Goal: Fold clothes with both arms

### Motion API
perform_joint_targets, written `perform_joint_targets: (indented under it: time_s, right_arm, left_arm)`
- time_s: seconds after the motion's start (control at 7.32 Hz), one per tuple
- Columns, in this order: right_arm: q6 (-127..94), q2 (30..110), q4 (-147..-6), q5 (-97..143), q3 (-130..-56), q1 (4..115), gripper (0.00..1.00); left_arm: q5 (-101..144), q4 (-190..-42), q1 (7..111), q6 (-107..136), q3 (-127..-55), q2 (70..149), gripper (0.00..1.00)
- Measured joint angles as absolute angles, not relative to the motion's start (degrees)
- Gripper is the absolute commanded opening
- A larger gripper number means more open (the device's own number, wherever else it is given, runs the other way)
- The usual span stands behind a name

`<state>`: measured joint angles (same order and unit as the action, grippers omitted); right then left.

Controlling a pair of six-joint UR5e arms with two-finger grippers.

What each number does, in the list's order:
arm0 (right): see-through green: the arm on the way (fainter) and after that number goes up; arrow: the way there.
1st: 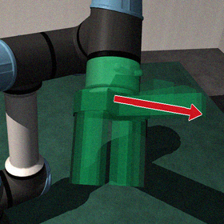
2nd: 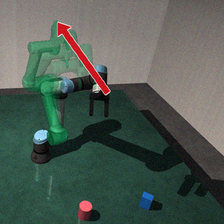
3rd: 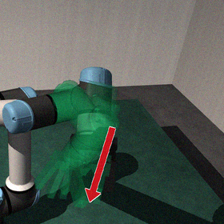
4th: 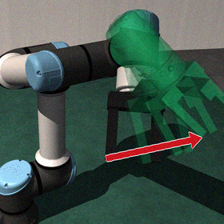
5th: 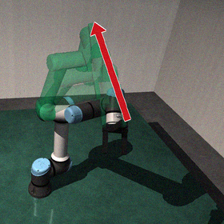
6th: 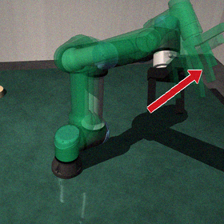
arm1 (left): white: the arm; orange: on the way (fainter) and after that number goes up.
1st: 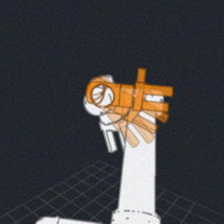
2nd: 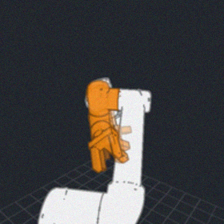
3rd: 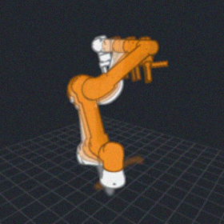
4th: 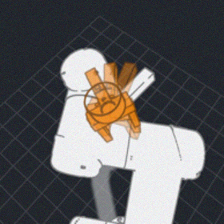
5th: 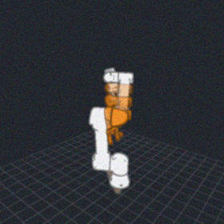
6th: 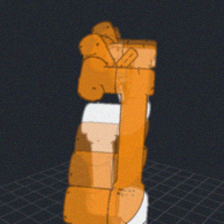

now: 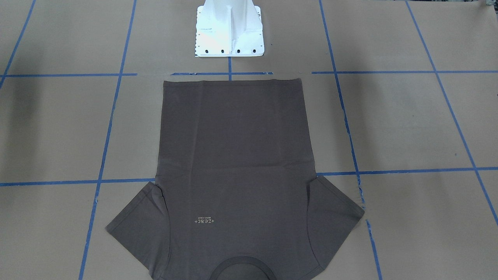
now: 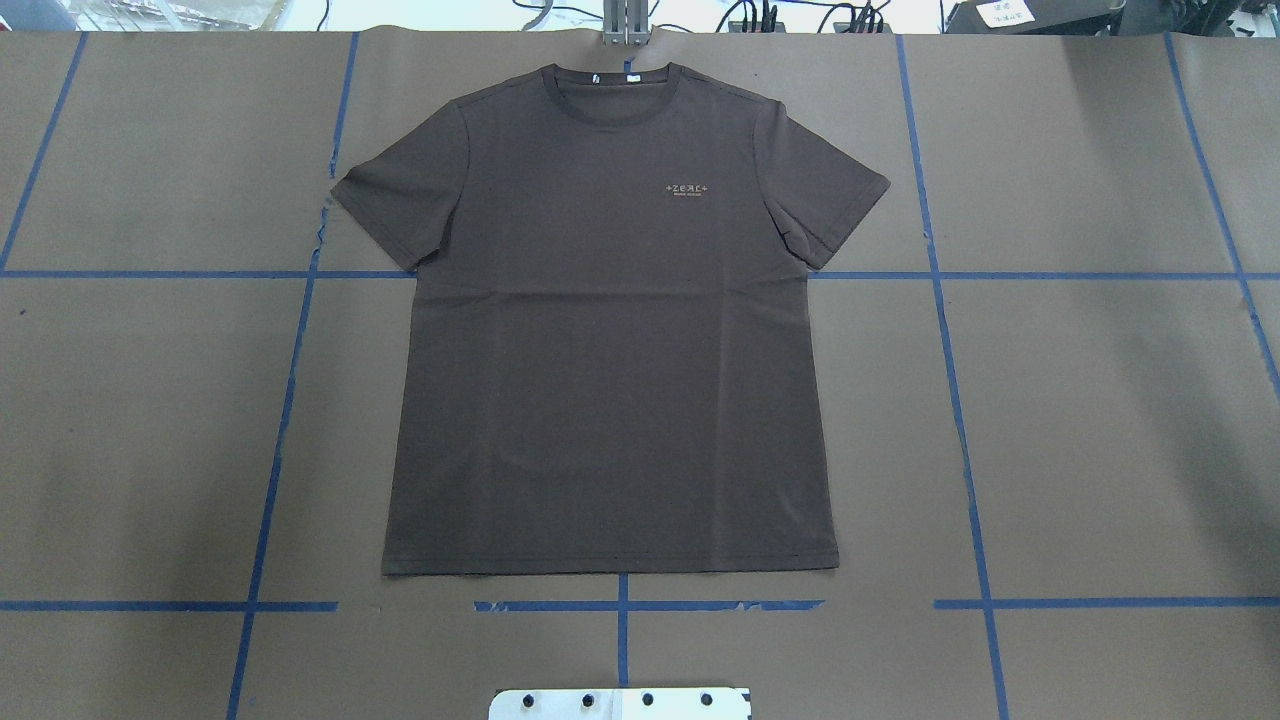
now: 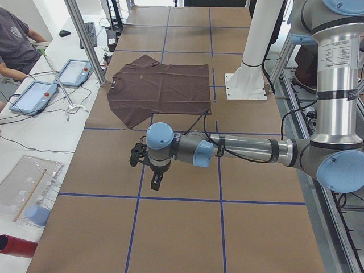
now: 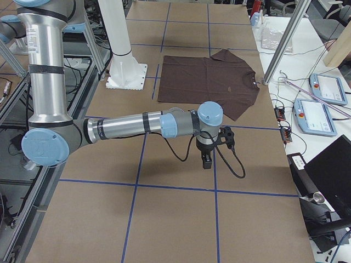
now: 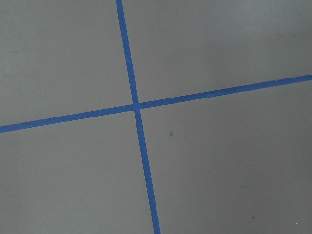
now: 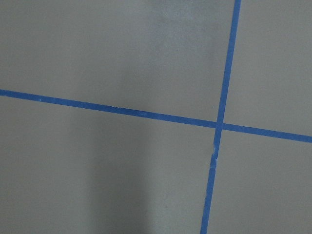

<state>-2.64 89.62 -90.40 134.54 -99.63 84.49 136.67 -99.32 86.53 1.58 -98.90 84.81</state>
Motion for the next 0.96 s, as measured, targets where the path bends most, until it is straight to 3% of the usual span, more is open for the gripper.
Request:
perform_joint_targets:
  time_s: [0.55,0.96]
  right_arm:
    - [-3.2,90.3,-88.8,135.1,-99.4,83.1,1.0]
    - [-17.8,84.9,-75.5,134.1,-94.7,73.3,1.0]
  left_arm:
    - [136.6,-99.4,86.4,1.7,-99.1,85.0,1.0]
    - [136.7,-99.8,86.3,1.9,-99.2,85.2,1.0]
